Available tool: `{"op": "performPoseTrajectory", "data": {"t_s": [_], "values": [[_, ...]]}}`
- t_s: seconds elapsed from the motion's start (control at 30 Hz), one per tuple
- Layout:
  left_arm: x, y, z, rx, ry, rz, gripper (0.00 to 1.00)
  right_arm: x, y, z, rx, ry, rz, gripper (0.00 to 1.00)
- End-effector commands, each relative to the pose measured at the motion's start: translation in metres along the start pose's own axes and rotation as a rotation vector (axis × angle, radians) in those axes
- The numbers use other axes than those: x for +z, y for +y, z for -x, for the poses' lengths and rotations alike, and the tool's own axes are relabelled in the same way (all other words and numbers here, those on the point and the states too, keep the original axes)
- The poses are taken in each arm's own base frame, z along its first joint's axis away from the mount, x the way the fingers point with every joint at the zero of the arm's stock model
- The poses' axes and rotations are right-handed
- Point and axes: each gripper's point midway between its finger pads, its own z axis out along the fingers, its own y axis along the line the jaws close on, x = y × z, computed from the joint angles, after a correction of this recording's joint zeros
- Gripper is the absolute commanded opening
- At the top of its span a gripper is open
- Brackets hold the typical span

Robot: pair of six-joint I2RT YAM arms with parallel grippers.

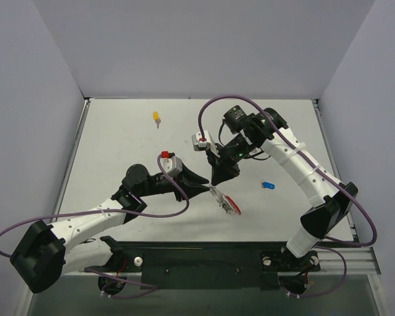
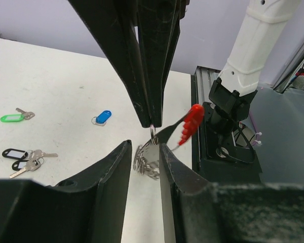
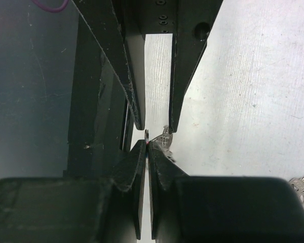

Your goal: Put the keys on the keyring

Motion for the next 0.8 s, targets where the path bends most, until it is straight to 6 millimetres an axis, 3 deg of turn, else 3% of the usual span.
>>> {"op": "performPoseTrajectory", "data": {"t_s": [0.0,0.77], "values": [[0.008,-0.007,0.025,0.044,-0.054,-0.037,0.38,-0.001,0.008,0.009,-0.002,-0.017,0.031,0.00],[0.014,-0.010,0.022,0.011,-0.033,-0.064,0.25,0.002,-0.004,0.006,0.029,0.041,-0.037,0.00]]}}
